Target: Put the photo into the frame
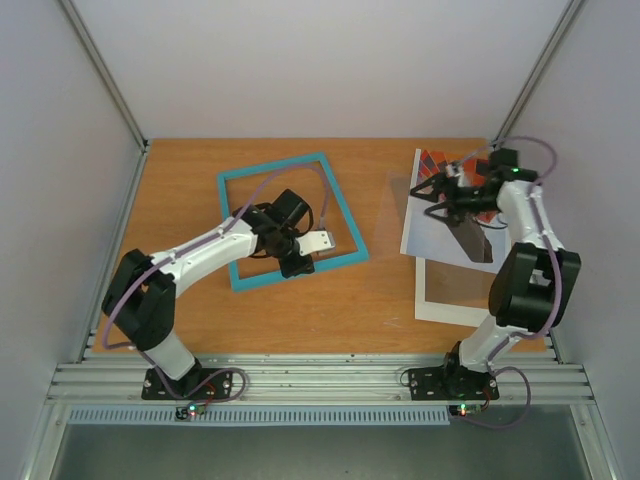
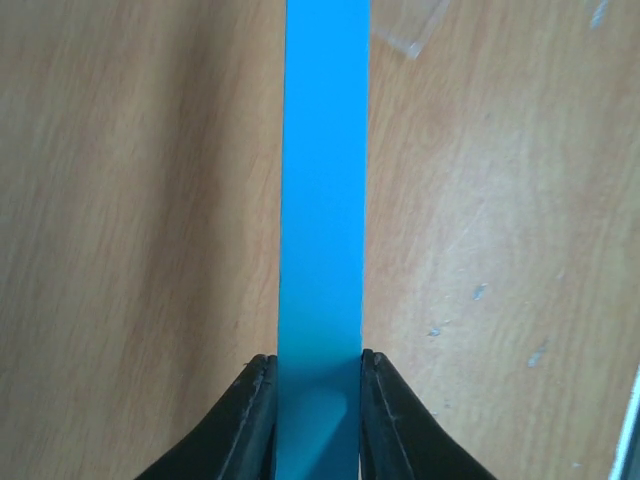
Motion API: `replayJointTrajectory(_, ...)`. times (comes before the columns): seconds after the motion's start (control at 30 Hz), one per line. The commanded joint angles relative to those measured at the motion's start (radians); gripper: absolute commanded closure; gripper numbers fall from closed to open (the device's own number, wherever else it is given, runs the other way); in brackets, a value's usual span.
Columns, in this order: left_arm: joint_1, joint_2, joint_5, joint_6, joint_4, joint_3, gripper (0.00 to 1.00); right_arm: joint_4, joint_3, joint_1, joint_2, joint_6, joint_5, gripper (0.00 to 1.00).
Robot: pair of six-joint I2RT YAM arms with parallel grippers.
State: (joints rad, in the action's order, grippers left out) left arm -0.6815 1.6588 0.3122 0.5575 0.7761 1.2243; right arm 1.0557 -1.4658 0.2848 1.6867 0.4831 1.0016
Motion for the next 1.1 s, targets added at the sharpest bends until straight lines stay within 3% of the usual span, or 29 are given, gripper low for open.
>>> replayJointTrajectory(0.0,-0.004,-0.083,0.055,-0.007,-0.029,0.007,1.00,-0.181,0.098,-0.115,0.048,-0.354,0.124,0.02)
replayJointTrajectory(0.3,-0.003,-0.151,0.125,-0.016,-0.015,-0.026,1.00,-0.335,0.124,-0.347,0.184,-0.560,0.174,0.02)
replayJointTrajectory(0.47,-0.003,-0.159,0.160,-0.026,-0.001,-0.030,1.00,-0.471,0.177,-0.393,0.255,-0.737,0.198,0.04)
replayJointTrajectory(0.57,-0.003,-0.157,0.168,-0.023,0.006,-0.026,1.00,-0.501,0.170,-0.415,0.287,-0.760,0.196,0.08)
replayJointTrajectory(0.93,-0.005,-0.168,0.177,-0.008,0.016,-0.043,0.99,-0.750,0.160,-0.471,0.388,-1.007,0.248,0.37)
replayJointTrajectory(1.07,-0.004,-0.179,0.170,-0.001,0.028,-0.040,0.99,-0.848,0.177,-0.474,0.399,-1.111,0.258,0.55)
